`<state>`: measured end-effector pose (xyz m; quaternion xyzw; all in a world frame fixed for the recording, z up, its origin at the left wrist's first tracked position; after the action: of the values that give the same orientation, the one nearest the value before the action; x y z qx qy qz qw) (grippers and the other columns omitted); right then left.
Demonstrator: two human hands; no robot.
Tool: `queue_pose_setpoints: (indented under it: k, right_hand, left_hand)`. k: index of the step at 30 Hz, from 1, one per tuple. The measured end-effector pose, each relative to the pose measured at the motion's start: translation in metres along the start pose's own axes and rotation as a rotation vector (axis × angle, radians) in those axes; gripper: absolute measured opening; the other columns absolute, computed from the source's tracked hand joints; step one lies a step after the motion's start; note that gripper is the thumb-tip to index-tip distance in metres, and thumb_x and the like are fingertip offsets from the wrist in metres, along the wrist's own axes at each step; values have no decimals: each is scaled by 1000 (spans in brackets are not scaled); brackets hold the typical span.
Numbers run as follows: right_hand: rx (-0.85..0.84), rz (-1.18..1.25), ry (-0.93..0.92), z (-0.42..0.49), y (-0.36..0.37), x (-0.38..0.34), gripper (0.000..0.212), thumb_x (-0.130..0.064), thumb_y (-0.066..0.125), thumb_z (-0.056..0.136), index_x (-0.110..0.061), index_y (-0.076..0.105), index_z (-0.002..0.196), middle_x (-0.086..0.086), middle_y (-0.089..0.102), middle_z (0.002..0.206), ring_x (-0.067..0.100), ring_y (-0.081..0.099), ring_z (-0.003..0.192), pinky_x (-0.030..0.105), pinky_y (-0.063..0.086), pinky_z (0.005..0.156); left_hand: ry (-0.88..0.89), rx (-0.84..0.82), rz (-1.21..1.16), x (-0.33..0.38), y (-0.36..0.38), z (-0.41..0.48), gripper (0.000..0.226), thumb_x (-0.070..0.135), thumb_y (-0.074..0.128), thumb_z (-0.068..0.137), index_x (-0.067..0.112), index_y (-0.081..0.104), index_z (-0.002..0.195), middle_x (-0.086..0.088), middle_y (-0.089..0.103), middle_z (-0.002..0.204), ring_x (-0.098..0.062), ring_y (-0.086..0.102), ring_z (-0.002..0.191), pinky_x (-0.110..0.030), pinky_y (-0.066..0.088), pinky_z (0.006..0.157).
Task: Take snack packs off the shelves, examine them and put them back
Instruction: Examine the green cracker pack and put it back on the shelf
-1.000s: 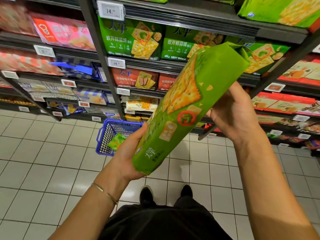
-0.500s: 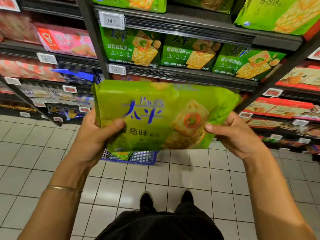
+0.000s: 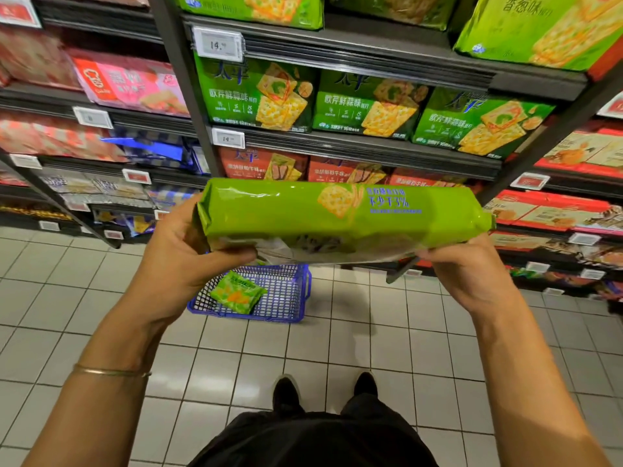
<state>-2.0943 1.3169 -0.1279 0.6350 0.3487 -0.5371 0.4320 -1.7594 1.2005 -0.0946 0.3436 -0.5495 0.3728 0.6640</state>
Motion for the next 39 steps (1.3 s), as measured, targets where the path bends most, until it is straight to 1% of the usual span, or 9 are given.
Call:
queue_pose_setpoints:
  k: [5, 8, 10, 14, 16, 19, 22, 25, 39]
  right_hand:
    - [-142, 248, 6, -6, 20, -8, 18, -24, 71, 90, -28, 78, 106, -2, 77, 117, 19, 71, 113, 39, 59, 93]
    - [64, 346, 139, 0, 5, 14, 36, -35, 56, 100, -19, 69, 130, 9, 72, 129, 29, 69, 120, 48, 59, 92]
    - [125, 409, 269, 0, 6, 31, 44, -45, 55, 100, -18, 71, 131, 13, 69, 134, 34, 67, 122, 52, 60, 89]
    - [146, 469, 468, -4, 27, 65, 47, -51, 51, 99, -18, 80, 116, 14, 71, 130, 36, 70, 118, 55, 60, 88]
    - [162, 446, 598, -9, 46, 83, 47, -48, 47, 102, -18, 83, 109, 16, 73, 126, 38, 73, 110, 54, 59, 88]
    - [168, 419, 741, -22, 69, 110, 44, -28, 41, 107, -14, 81, 99, 18, 79, 96, 34, 78, 80, 43, 63, 64]
    - [149, 395, 846, -38, 83, 127, 52, -23, 39, 106, -7, 82, 81, 16, 77, 79, 28, 76, 64, 33, 60, 53]
    - [135, 377, 892, -45, 88, 131, 53, -22, 40, 105, -6, 79, 73, 14, 73, 69, 25, 72, 55, 30, 57, 48]
    - [102, 319, 946, -48, 78, 123, 50, -34, 54, 85, -2, 75, 116, 23, 74, 97, 35, 74, 76, 38, 62, 60]
  left_hand:
    - [-222, 98, 39, -20, 4, 0, 42, 69, 81, 72, 47, 76, 107, 8, 80, 112, -13, 77, 102, -30, 64, 77]
    - [-324, 34, -81, -15, 16, 1, 75, 94, 63, 65, 43, 75, 118, 0, 78, 119, -21, 75, 110, -46, 63, 86]
    - [-329, -22, -264, -5, 30, 5, 78, 82, 44, 89, 30, 63, 143, -9, 70, 137, -32, 64, 130, -55, 56, 102]
    - [-365, -14, -477, 5, 62, 4, 52, 63, 69, 85, 24, 80, 118, -1, 80, 110, -17, 76, 105, -33, 62, 86]
    - [-392, -40, -525, 5, 75, 5, 65, 74, 42, 95, 25, 82, 110, 4, 80, 96, -9, 76, 92, -28, 61, 84]
    - [-421, 7, -324, 4, 81, 16, 76, 72, 9, 98, 41, 74, 123, 8, 74, 127, -21, 66, 127, -44, 56, 100]
    - [-456, -35, -169, 2, 85, 21, 66, 76, 18, 95, 51, 76, 111, 4, 74, 129, -29, 64, 130, -60, 51, 106]
    - [-444, -80, -90, -3, 82, 22, 64, 81, 23, 96, 49, 63, 134, 3, 73, 130, -29, 68, 123, -65, 51, 105]
    - [-453, 23, -173, -25, 57, 32, 79, 91, 42, 81, 39, 59, 139, 5, 78, 97, -13, 73, 77, -65, 60, 85]
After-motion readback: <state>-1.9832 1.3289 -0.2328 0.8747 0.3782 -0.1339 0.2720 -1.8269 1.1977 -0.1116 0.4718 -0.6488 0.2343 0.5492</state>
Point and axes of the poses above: each hand's wrist, its own z-axis towards the middle knuckle, its own y-axis out of the palm, x = y × z, the point moved 7 cm from there along z, towards the middle knuckle
